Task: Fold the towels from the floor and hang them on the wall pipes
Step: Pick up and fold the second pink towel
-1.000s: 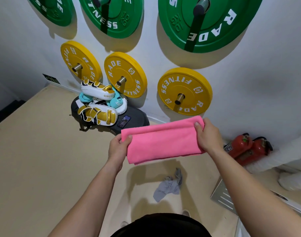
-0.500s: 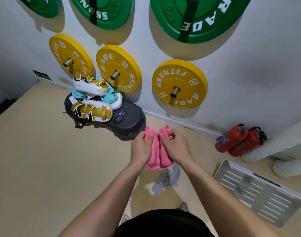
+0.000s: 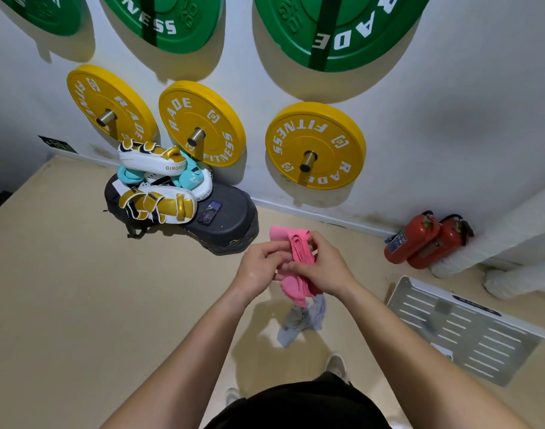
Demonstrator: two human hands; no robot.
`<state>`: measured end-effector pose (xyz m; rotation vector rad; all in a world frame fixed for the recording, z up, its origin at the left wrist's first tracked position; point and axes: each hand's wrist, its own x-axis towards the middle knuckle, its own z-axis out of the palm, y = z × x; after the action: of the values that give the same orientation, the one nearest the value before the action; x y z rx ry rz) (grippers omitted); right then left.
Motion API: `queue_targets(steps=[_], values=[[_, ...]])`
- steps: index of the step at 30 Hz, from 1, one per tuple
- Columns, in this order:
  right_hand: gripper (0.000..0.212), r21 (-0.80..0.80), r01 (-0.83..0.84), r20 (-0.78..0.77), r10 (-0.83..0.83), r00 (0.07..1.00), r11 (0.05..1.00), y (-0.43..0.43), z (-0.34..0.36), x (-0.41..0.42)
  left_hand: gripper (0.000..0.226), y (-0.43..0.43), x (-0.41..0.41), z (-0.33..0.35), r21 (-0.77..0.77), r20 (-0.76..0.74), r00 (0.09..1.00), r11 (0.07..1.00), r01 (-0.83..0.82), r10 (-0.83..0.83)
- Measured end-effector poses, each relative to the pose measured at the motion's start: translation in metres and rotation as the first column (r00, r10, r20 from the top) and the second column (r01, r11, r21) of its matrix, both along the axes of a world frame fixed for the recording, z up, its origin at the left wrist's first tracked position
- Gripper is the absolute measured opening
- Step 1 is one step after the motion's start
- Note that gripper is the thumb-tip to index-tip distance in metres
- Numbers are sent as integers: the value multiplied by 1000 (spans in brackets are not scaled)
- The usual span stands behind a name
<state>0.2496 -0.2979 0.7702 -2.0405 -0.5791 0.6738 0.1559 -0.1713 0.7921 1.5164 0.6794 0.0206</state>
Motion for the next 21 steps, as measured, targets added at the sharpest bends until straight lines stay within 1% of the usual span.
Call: queue_targets(steps=[1, 3, 4, 5, 6, 7, 8, 9, 10, 11, 13, 15, 16, 17, 18, 21], values=[[32, -5, -3, 4, 3, 1000, 1000, -4, 1, 3, 32, 3, -1, -2, 53, -3, 1000, 998, 28, -28], [22, -26, -34, -3, 33, 999, 999, -13, 5, 9, 23, 14, -1, -14, 292, -3, 1000, 956, 30, -30], [22, -38, -55, -7, 54, 998, 998, -18, 8, 11, 29, 20, -1, -21, 400, -7, 1000, 916, 27, -27], [24, -44, -74, -5, 74, 997, 996, -24, 11, 14, 45, 24, 0, -26, 481, -16, 999, 875, 52, -51], [26, -53, -87, 1, 88, 996, 995, -30, 16, 16, 63, 27, 2, -30, 526, -44, 992, 842, 123, -117], [28, -56, -93, 3, 93, 996, 994, -37, 21, 18, 77, 27, 5, -34, 531, -91, 975, 819, 219, -202], [27, -63, -88, -1, 88, 996, 994, -45, 26, 20, 80, 24, 10, -34, 501, -142, 947, 804, 320, -288], [24, -67, -69, -14, 68, 998, 995, -54, 29, 25, 73, 20, 16, -36, 454, -163, 918, 799, 395, -361], [21, -62, -35, -28, 33, 999, 997, -65, 31, 29, 60, 15, 25, -38, 389, -164, 898, 809, 440, -409], [19, -55, 18, -33, -20, 999, 998, -77, 32, 35, 47, 7, 34, -37, 314, -138, 890, 833, 456, -435], [20, -50, 153, -27, -155, 988, 987, -106, 30, 48, 27, -15, 55, -35, 171, -63, 898, 882, 439, -435], [23, -44, 294, -50, -296, 954, 955, -139, 28, 60, 16, -45, 82, -31, 91, -18, 917, 913, 398, -398], [24, -34, 353, -67, -355, 933, 935, -155, 30, 67, 17, -63, 99, -26, 77, 2, 926, 923, 377, -378], [18, -32, 404, -84, -405, 910, 914, -173, 31, 74, 20, -83, 116, -22, 69, 27, 933, 932, 357, -359], [7, -19, 446, -93, -446, 890, 895, -189, 34, 84, 25, -105, 135, -16, 68, 51, 939, 939, 337, -341], [21, 67, 568, -72, -564, 823, 820, -244, 49, 120, 38, -175, 193, 7, 81, 125, 957, 964, 254, -263]])
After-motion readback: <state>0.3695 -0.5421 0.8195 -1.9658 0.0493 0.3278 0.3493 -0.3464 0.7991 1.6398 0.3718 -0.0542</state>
